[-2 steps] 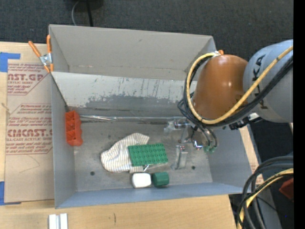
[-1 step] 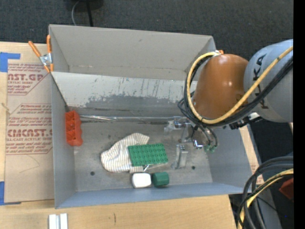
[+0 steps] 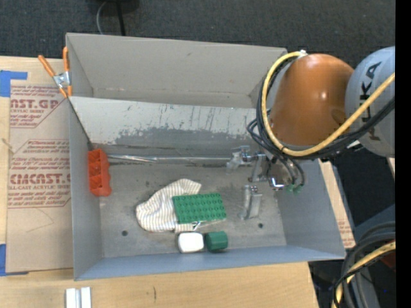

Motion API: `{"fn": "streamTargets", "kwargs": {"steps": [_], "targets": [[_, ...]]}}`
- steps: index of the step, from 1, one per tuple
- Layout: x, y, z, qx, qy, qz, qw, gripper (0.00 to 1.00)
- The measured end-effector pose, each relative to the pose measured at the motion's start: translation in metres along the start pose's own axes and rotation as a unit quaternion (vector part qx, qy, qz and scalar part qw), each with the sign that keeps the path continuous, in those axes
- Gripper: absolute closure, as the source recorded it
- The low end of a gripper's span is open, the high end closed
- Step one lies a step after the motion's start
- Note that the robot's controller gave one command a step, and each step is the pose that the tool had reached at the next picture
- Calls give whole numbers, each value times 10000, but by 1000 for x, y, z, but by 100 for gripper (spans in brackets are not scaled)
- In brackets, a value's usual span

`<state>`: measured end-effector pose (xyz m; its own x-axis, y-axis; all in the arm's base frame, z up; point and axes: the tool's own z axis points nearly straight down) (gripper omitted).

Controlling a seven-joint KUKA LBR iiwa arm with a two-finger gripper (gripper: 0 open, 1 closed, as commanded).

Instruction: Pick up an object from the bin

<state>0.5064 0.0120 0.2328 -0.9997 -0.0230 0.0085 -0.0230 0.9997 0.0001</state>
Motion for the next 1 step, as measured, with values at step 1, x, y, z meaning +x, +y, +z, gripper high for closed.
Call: {"fn": "streamTargets", "kwargs": {"steps": [1], "targets": [[-7, 23, 10, 5, -118, -655, 9978, 0]]}}
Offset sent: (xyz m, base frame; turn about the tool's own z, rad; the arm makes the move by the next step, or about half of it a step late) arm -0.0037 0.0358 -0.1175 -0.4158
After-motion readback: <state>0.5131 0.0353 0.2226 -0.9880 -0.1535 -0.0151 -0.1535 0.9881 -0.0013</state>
